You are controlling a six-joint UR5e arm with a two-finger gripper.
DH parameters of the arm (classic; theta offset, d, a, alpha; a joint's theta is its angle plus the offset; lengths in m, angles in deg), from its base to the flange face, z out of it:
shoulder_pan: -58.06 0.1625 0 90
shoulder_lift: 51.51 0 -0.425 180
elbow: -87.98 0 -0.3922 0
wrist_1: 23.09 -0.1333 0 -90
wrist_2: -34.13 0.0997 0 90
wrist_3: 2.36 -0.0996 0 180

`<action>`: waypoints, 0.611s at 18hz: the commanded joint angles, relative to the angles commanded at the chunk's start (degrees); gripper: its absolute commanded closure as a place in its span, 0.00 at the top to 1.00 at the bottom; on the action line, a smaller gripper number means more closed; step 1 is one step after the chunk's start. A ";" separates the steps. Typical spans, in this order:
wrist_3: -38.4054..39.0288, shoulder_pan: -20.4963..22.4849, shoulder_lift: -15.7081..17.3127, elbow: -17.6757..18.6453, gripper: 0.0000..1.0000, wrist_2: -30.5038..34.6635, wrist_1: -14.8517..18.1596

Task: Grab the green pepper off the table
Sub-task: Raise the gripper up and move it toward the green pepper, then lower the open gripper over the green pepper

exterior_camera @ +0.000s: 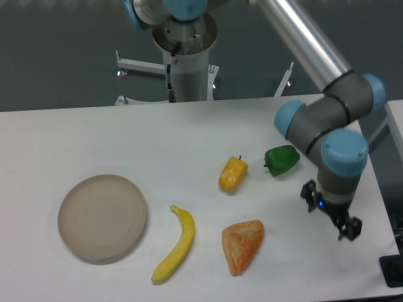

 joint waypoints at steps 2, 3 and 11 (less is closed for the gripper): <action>-2.99 2.02 2.99 4.22 1.00 -0.35 1.22; -3.96 2.72 4.48 6.33 1.00 -0.53 1.32; -5.20 4.31 8.45 14.69 1.00 -0.88 1.32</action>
